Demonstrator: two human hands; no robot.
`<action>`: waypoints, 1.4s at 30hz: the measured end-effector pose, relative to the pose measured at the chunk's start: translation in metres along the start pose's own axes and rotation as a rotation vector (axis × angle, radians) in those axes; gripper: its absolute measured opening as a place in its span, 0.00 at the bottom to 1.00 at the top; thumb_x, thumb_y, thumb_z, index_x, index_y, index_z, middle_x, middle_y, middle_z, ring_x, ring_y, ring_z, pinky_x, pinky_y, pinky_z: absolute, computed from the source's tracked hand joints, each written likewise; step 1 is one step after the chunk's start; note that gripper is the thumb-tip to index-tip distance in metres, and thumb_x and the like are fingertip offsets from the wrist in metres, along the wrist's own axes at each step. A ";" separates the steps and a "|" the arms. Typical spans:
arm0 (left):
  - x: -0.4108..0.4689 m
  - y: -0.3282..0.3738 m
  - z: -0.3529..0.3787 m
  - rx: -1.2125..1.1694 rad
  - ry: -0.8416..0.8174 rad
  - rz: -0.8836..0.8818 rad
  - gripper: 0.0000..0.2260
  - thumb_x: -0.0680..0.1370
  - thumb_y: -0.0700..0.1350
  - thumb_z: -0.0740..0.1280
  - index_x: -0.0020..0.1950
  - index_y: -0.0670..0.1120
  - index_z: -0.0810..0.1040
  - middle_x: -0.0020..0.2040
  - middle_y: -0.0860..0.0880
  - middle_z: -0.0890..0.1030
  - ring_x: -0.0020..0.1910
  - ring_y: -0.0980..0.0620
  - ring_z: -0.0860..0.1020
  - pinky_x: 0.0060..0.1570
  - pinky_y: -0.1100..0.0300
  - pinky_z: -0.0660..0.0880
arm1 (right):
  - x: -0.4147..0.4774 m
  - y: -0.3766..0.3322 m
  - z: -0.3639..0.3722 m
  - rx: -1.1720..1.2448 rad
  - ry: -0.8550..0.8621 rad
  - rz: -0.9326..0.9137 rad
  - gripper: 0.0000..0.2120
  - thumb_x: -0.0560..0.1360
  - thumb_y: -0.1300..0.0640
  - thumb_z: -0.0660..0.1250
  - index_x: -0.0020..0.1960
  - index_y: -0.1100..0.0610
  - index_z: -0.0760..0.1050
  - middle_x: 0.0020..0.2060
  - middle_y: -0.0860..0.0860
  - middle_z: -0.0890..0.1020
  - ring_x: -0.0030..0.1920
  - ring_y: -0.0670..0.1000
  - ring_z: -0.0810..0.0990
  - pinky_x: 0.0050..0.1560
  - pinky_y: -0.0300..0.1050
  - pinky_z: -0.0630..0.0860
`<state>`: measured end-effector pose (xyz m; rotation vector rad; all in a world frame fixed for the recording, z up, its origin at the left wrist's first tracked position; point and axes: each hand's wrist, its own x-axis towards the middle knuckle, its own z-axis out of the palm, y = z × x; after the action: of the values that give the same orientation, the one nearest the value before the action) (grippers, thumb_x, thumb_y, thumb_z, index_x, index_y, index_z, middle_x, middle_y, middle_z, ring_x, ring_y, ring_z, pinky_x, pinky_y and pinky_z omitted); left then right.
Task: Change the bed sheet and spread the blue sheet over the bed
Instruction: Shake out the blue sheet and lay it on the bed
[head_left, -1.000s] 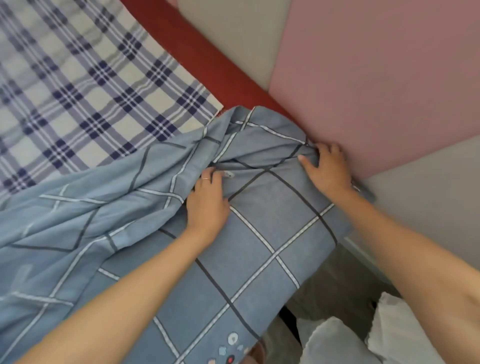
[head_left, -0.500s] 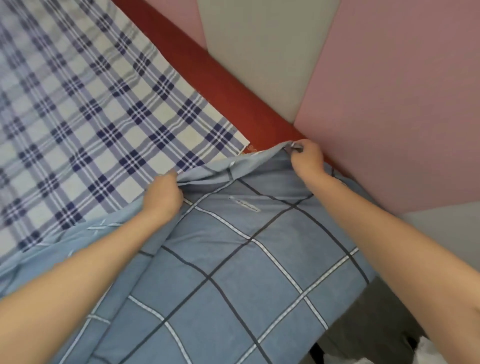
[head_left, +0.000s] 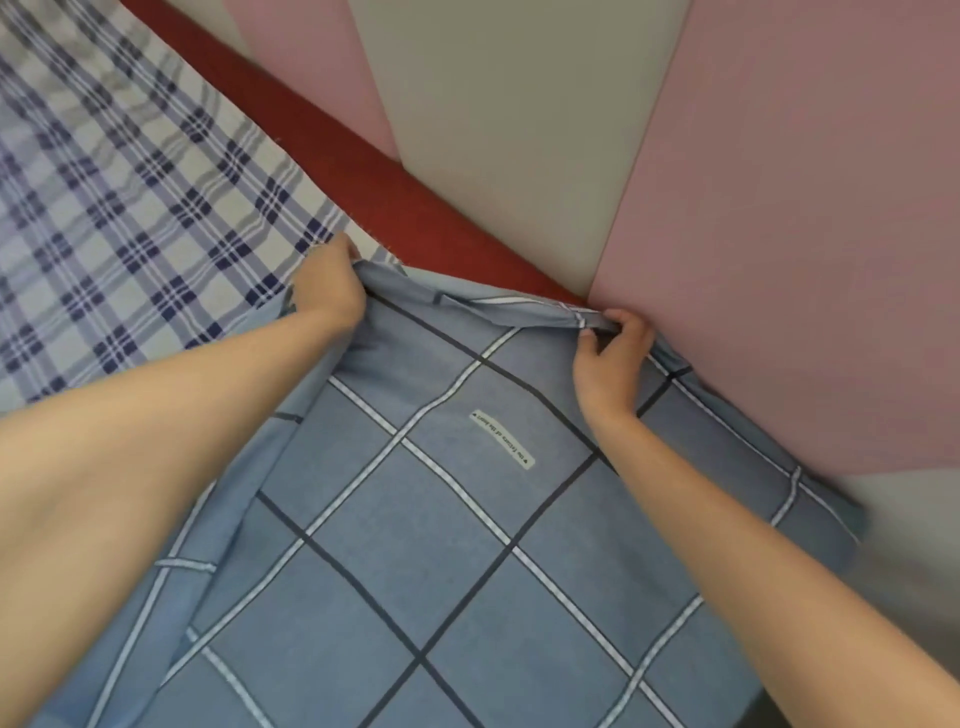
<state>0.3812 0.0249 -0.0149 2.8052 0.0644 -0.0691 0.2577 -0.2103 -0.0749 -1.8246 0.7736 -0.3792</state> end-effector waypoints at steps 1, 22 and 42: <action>0.004 -0.002 0.005 -0.008 -0.038 -0.022 0.14 0.75 0.31 0.55 0.58 0.38 0.71 0.56 0.35 0.75 0.53 0.38 0.74 0.44 0.52 0.65 | -0.003 0.005 -0.001 -0.023 -0.030 -0.047 0.15 0.75 0.67 0.63 0.61 0.66 0.67 0.62 0.59 0.66 0.61 0.52 0.69 0.57 0.26 0.58; -0.155 0.085 0.126 0.152 -0.385 1.036 0.25 0.77 0.59 0.53 0.73 0.54 0.65 0.76 0.43 0.59 0.72 0.31 0.58 0.47 0.38 0.76 | -0.059 0.095 -0.165 -0.948 -0.244 -0.193 0.33 0.74 0.37 0.50 0.72 0.55 0.62 0.66 0.57 0.69 0.66 0.61 0.68 0.66 0.65 0.62; -0.080 0.193 0.139 0.729 -0.604 0.814 0.29 0.78 0.66 0.44 0.71 0.52 0.67 0.72 0.48 0.69 0.72 0.47 0.64 0.70 0.38 0.49 | 0.004 0.098 -0.214 -0.721 -0.585 0.203 0.33 0.65 0.26 0.62 0.55 0.52 0.73 0.54 0.49 0.79 0.54 0.53 0.78 0.46 0.45 0.71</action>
<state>0.3064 -0.2063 -0.0782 3.0697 -1.4762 -0.8679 0.1023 -0.3872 -0.0833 -2.3138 0.7073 0.6295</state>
